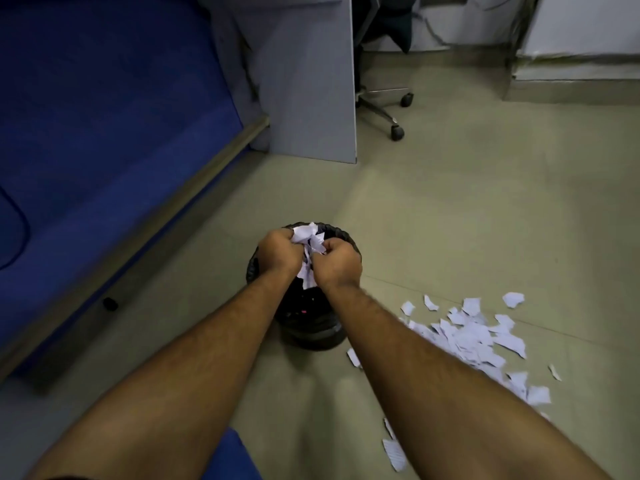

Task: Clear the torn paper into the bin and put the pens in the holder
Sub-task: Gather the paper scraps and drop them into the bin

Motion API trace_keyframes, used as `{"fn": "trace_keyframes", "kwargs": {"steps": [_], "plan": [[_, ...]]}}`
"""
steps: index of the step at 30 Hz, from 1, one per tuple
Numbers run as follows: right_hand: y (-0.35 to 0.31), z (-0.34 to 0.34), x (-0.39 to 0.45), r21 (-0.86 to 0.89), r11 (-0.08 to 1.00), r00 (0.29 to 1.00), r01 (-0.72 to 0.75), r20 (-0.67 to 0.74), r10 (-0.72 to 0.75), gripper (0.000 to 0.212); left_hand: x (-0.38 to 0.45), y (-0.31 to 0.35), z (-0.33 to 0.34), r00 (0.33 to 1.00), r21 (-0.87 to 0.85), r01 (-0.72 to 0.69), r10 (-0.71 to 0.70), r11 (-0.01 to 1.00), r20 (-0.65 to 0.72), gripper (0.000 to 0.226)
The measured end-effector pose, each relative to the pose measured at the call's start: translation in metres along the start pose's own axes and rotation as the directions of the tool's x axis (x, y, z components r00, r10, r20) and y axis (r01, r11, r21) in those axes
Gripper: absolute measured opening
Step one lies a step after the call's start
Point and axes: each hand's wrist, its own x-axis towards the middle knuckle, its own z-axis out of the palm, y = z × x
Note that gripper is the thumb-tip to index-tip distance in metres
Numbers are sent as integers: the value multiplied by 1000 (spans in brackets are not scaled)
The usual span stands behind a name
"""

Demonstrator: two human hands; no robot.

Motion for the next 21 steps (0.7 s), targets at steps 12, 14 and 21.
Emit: {"fn": "trace_keyframes", "kwargs": {"steps": [12,14,21], "plan": [[-2,-29,7,-51,997,996,-51,-82,46,23,5,6,13,991,226,-45,15,973,132,15],[-1,-46,10,0,1000,991,-24,-132,23,19,-2,16,23,986,194,-92,63,977,153,9],[53,-121,18,87,992,958,-87,-266,107,19,-49,49,103,968,84,-142,121,986,221,17]]}}
